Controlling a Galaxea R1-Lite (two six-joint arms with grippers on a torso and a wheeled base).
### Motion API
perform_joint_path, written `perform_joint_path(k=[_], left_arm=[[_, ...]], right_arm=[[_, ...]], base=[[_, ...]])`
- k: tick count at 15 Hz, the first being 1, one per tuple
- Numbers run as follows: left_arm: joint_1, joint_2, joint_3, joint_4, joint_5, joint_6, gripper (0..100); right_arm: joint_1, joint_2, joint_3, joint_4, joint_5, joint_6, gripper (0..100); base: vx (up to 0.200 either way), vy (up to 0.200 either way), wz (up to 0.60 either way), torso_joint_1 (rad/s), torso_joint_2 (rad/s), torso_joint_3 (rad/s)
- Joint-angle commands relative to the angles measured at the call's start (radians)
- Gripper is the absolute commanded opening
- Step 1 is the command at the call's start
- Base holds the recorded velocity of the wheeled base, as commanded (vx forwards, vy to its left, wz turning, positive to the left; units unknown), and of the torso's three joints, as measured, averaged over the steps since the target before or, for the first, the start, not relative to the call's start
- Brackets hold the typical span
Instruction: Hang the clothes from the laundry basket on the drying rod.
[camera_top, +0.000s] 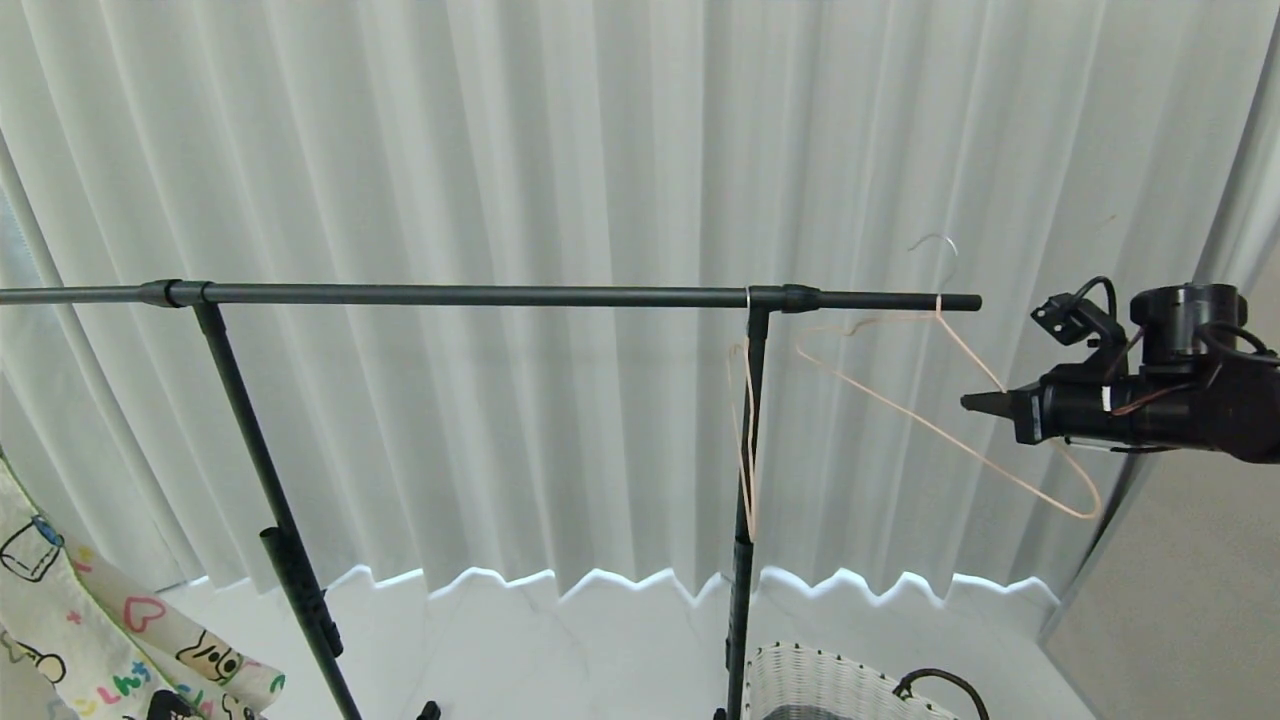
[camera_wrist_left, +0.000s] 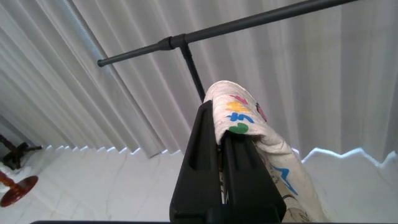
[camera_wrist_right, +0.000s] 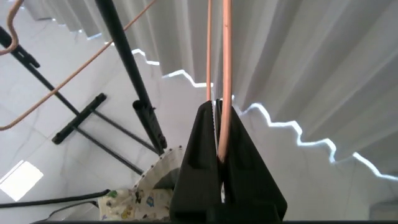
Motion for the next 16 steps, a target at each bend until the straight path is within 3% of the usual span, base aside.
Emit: perform_joint_path(k=[1,9,10,12,16], left_arm=[[0.000,0.003,0.007,-0.001,-0.005,0.001,0],[0.000,-0.005,0.080,-0.001,-0.108,-0.006,0],[0.000,-0.005,0.082,-0.001,-0.109,-0.006,0],[0.000,0.007,0.094,-0.001,-0.160,-0.007,0],[0.000,0.014,0.113,-0.001,-0.179,-0.007,0]], right_arm=[[-0.016,-0.132,0.096,0.001,-0.050,-0.002,0],[-0.020,-0.621,0.510,0.034,-0.281,-0.004,0],[-0.020,-0.632,0.515,0.040,-0.286,-0.005,0],[-0.017,-0.839,0.566,0.194,-0.378,-0.005,0],[-0.019,-1.058,0.593,0.352,-0.403,-0.004,0]], base=[[0.000,0.000,0.00,0.000,0.00,0.000],[0.000,0.000,0.00,0.000,0.00,0.000],[0.000,0.000,0.00,0.000,0.00,0.000],[0.000,0.000,0.00,0.000,0.00,0.000],[0.000,0.000,0.00,0.000,0.00,0.000]])
